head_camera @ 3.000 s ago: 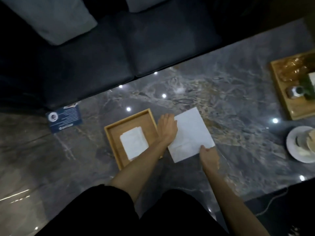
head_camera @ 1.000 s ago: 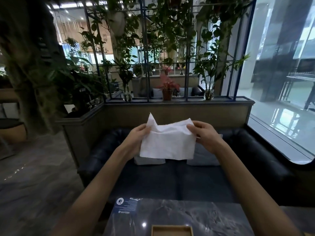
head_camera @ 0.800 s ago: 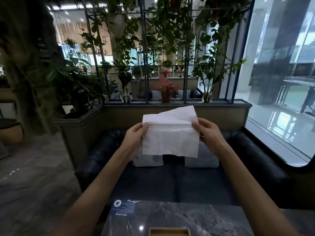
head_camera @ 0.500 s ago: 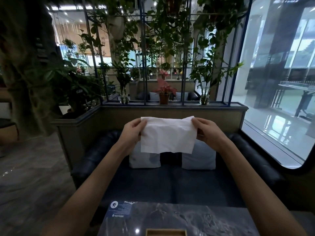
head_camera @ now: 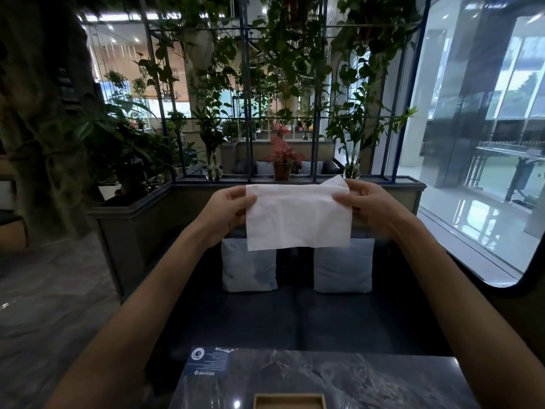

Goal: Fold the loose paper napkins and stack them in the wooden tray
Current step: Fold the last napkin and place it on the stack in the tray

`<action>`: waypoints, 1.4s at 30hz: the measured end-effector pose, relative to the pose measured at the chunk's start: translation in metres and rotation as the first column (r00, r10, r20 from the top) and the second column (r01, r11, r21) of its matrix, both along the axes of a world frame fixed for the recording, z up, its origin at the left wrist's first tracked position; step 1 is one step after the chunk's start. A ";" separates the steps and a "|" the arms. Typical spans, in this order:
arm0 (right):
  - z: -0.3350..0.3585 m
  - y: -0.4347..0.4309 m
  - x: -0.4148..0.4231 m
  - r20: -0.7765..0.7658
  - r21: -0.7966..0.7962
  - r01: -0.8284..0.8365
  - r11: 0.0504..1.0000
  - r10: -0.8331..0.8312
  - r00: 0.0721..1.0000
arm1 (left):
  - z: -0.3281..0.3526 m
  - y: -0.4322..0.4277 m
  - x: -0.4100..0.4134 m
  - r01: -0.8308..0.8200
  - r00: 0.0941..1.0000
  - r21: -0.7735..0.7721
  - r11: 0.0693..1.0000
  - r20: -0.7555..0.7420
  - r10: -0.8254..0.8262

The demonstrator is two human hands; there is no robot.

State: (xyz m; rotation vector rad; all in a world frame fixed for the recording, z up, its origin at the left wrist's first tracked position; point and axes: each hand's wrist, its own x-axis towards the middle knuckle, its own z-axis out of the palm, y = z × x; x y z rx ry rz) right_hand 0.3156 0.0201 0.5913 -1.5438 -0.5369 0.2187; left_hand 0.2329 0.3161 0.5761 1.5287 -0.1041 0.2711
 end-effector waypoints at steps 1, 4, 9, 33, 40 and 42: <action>0.003 -0.002 0.000 0.003 0.008 -0.013 1.000 0.013 1.000 | 0.003 0.000 0.001 0.013 1.000 -0.001 1.000 0.014 -0.013; 0.009 -0.006 0.000 0.014 0.045 0.035 0.998 -0.036 0.999 | 0.012 -0.002 0.003 0.050 0.997 -0.015 0.999 0.068 -0.048; 0.019 -0.009 -0.008 0.019 0.111 0.159 0.981 -0.162 0.987 | 0.020 -0.013 0.005 0.037 0.987 -0.026 0.999 0.159 -0.033; 0.026 -0.009 -0.024 0.152 0.286 0.120 0.951 -0.169 0.974 | 0.032 -0.023 -0.022 -0.075 0.936 0.025 0.997 0.346 0.061; 0.025 -0.010 -0.029 0.462 0.052 0.291 0.955 -0.281 0.841 | 0.028 -0.022 -0.021 -0.321 0.900 0.217 0.922 0.372 0.226; 0.038 -0.006 -0.034 0.617 -0.050 0.247 0.968 -0.165 0.769 | 0.028 -0.030 -0.025 -0.402 0.875 0.357 0.843 0.422 0.239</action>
